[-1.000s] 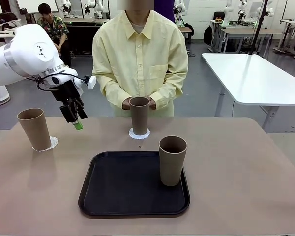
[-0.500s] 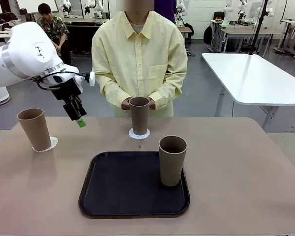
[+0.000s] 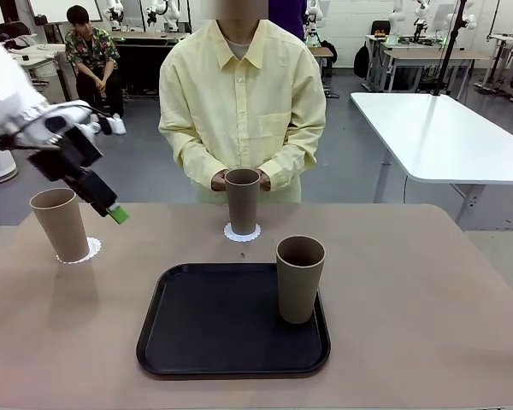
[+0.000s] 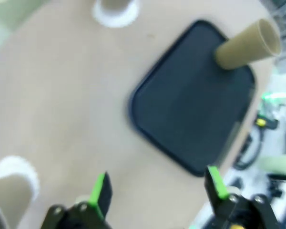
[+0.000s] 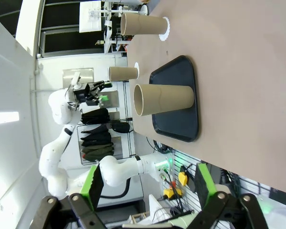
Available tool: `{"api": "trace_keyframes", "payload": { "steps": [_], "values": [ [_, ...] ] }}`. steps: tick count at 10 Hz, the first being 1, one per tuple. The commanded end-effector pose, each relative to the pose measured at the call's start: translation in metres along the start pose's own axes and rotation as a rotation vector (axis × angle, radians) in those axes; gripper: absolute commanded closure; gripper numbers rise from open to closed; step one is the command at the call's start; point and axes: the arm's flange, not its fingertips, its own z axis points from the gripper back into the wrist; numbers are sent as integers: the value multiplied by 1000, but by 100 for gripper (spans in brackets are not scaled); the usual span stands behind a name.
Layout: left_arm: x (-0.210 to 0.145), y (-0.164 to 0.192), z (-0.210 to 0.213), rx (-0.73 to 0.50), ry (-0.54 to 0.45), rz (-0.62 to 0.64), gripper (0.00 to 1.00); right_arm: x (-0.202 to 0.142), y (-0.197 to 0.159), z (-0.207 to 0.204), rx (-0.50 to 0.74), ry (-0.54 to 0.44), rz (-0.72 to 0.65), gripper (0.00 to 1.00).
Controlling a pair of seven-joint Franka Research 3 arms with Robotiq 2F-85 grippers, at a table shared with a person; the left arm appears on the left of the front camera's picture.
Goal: Place coasters on the table and set cups on them.
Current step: Take one Reusable plastic cup from the Flat Tray and place it on a coaster set by the human.
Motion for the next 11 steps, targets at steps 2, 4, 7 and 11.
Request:
{"api": "trace_keyframes", "payload": {
  "steps": [2,4,7,11],
  "values": [
    [-47,39,42,-375,-234,-93,0,1,0,0,13,3,1,0],
    [-74,75,62,-516,-357,-121,0,1,0,0,13,3,1,0],
    [-128,134,84,-610,-514,-18,0,1,0,0,13,3,1,0],
    [-183,149,104,-571,-415,206,0,1,0,0,13,3,1,0]
  ]
}}
